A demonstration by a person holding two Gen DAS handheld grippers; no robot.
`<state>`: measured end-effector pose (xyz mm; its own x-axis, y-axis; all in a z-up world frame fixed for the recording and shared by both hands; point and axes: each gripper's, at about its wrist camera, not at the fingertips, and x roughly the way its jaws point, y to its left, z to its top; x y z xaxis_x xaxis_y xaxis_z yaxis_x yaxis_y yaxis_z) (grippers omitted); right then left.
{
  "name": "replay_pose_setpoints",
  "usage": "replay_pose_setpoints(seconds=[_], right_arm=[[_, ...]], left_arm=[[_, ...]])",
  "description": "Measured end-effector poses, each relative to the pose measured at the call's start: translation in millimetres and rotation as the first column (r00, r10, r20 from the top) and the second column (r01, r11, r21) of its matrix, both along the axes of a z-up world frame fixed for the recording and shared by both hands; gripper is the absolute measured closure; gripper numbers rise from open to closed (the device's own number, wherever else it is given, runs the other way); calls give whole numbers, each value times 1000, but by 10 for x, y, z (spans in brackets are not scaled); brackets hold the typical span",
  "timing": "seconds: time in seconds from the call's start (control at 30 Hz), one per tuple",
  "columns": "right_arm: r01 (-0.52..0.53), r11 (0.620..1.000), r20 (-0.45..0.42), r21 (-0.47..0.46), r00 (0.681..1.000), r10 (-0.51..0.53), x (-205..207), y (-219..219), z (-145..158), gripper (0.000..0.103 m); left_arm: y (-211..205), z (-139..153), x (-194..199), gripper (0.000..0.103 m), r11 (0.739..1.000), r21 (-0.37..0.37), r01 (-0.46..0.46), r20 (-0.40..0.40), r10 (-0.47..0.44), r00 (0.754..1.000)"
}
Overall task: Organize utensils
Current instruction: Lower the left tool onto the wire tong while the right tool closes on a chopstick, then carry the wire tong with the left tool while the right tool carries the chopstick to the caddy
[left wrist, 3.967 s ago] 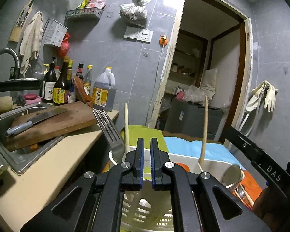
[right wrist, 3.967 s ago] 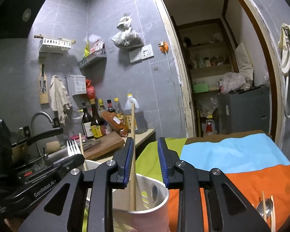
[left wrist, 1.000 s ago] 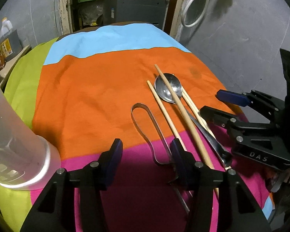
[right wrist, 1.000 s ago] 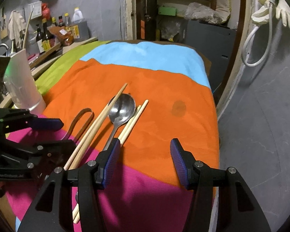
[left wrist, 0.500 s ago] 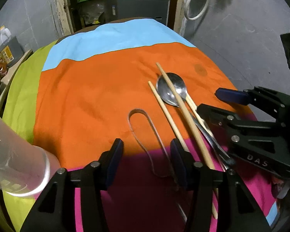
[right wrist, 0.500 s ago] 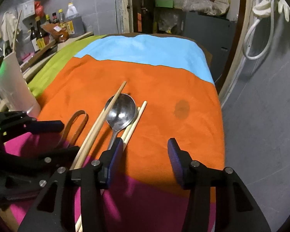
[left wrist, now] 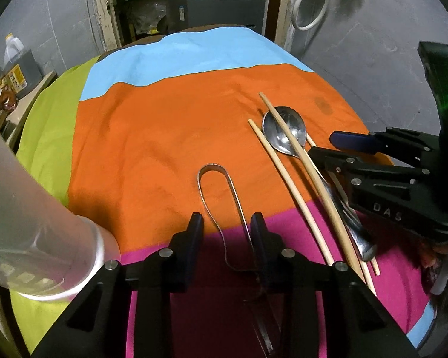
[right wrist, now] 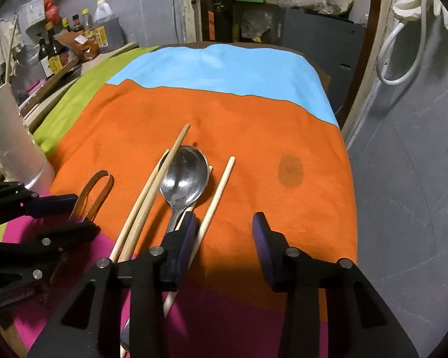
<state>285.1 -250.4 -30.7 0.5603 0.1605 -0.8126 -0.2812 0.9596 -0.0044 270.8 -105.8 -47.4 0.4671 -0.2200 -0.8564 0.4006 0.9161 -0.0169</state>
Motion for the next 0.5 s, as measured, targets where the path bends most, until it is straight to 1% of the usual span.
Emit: replay_pose_setpoints(seconds=[0.1, 0.13, 0.17, 0.23, 0.27, 0.37, 0.43, 0.5], right_arm=[[7, 1000, -20, -4, 1000, -7, 52, 35, -6, 75], [16, 1000, -30, 6, 999, -16, 67, 33, 2, 80], [23, 1000, -36, 15, 999, -22, 72, 29, 11, 88], [31, 999, -54, 42, 998, -28, 72, 22, 24, 94], [39, 998, -61, 55, 998, -36, 72, 13, 26, 95], [60, 991, -83, 116, 995, -50, 72, -50, 36, 97], [79, 981, -98, 180, 993, -62, 45, -133, 43, 99], [89, 971, -100, 221, 993, -68, 13, -177, 51, 99]], left_arm=[[-85, 10, 51, 74, 999, 42, 24, -20, -23, 1000], [-91, 16, 85, 74, 998, 49, 31, -39, -29, 999], [-85, 14, 110, 74, 998, 50, 34, -52, -31, 998], [-79, 25, 155, 78, 998, 45, 41, -80, -37, 996], [-75, 26, 166, 79, 998, 41, 40, -86, -36, 996], [-28, 27, 135, 85, 999, 13, 33, -79, -32, 996], [21, 26, 75, 86, 1000, -14, 25, -53, -26, 998], [55, 25, 12, 86, 999, -32, 20, -34, -21, 999]])
